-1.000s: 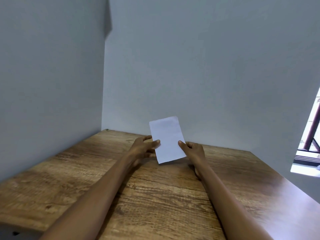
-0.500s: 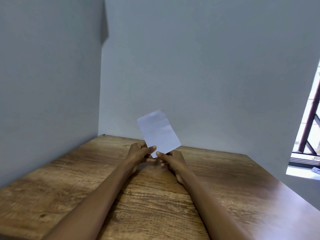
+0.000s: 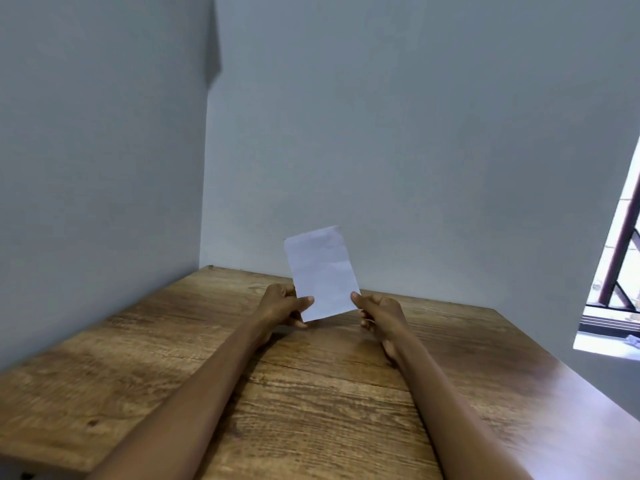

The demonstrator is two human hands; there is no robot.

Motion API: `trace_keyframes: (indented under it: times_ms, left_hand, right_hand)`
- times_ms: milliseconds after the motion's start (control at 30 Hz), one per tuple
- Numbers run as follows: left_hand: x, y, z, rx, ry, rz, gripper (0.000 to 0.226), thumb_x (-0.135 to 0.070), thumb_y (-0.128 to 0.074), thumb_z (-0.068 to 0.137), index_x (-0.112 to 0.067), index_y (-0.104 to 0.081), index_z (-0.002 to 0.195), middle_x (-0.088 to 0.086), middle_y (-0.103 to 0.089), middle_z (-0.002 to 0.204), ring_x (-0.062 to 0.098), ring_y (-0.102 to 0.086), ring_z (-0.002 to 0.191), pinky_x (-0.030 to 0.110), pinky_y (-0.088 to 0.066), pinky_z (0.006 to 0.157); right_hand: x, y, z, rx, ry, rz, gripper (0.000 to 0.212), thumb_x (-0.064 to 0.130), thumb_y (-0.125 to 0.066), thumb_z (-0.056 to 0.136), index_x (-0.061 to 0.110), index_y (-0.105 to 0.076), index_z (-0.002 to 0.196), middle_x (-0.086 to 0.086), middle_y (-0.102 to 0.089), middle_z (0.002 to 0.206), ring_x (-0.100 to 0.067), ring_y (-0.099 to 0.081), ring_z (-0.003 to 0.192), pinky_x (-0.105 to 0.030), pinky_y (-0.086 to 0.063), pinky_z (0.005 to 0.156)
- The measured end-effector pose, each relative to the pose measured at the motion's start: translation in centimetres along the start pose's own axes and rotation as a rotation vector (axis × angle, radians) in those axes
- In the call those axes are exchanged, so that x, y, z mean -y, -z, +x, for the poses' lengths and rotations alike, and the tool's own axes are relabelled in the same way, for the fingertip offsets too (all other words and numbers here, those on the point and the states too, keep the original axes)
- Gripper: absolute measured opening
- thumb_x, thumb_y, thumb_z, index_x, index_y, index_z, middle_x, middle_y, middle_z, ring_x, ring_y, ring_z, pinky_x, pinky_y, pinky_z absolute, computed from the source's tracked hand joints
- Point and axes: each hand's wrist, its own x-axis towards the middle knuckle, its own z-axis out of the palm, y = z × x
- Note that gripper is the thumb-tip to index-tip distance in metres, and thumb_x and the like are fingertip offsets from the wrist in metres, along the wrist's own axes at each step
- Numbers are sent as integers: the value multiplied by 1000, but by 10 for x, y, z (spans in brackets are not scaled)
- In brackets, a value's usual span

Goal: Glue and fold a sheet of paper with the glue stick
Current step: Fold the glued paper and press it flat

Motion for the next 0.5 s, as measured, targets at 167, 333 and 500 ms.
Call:
trace_keyframes:
  times_ms: [167, 333, 500]
  left_hand:
    - [-5, -9, -1, -99, -51, -230, 13, -22, -68, 85, -11, -67, 91, 5, -73, 82, 24, -72, 69, 28, -58, 54]
    - [-1, -17, -3, -102, -56, -224, 20, -13, -69, 83, -12, -60, 102, 9, -72, 85, 19, -72, 59, 27, -58, 51]
    - [-1, -8, -2, -89, 7, -253, 27, -11, -68, 84, -6, -58, 108, 13, -71, 85, 19, -70, 55, 26, -57, 50]
  right_hand:
    - [0, -18, -1, -61, 28, 164, 9, 17, -67, 86, 9, -64, 83, 0, -56, 62, -5, -57, 49, -21, -54, 58]
    - [0, -38, -7, -55, 108, 118, 36, 19, -69, 84, 14, -48, 113, -1, -64, 92, -7, -66, 71, -22, -55, 59]
    - [4, -29, -9, 51, 324, -121, 31, 19, -63, 88, 31, -53, 116, 4, -65, 104, -11, -62, 100, -27, -53, 81]
